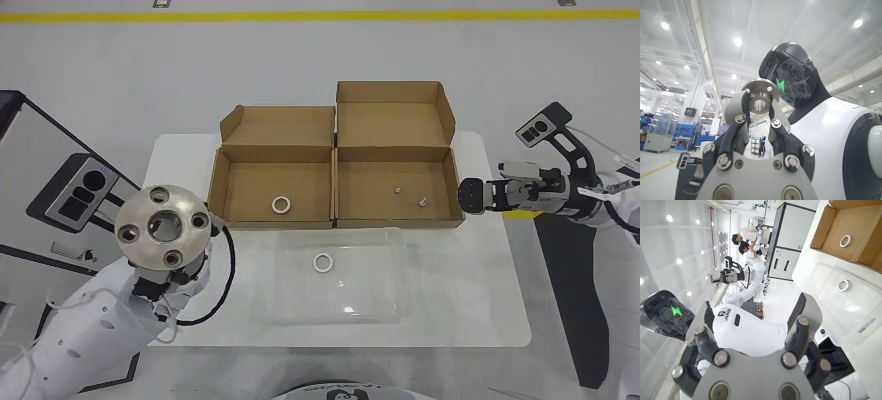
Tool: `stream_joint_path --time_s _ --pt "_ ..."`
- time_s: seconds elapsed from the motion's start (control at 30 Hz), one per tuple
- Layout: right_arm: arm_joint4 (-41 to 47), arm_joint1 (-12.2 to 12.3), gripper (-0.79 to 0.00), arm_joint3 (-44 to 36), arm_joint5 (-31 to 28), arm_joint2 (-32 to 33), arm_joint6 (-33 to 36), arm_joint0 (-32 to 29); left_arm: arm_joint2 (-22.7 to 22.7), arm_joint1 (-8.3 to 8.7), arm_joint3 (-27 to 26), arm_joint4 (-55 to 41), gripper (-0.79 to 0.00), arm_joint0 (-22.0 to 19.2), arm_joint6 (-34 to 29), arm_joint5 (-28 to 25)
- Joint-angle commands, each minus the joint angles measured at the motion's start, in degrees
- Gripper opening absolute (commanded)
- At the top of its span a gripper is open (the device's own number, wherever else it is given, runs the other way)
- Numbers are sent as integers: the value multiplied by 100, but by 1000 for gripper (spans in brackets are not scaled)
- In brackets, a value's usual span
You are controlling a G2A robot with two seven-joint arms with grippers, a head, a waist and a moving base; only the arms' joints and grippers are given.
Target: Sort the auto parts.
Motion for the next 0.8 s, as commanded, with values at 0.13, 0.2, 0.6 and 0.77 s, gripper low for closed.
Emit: stream_joint_path --time_s 0.13,0.2,0.6,0.77 --pt "0 0 0 0 0 0 0 0 -272 -51 189 315 -785 61 -348 0" --pt "0 0 0 0 0 0 0 0 -374 -65 238 383 -785 136 -482 3" --pt "0 0 0 0 0 0 0 0 -751 -183 124 102 -785 508 -942 35" --pt "0 0 0 0 0 0 0 0 -727 -304 7 -137 -785 555 -718 0"
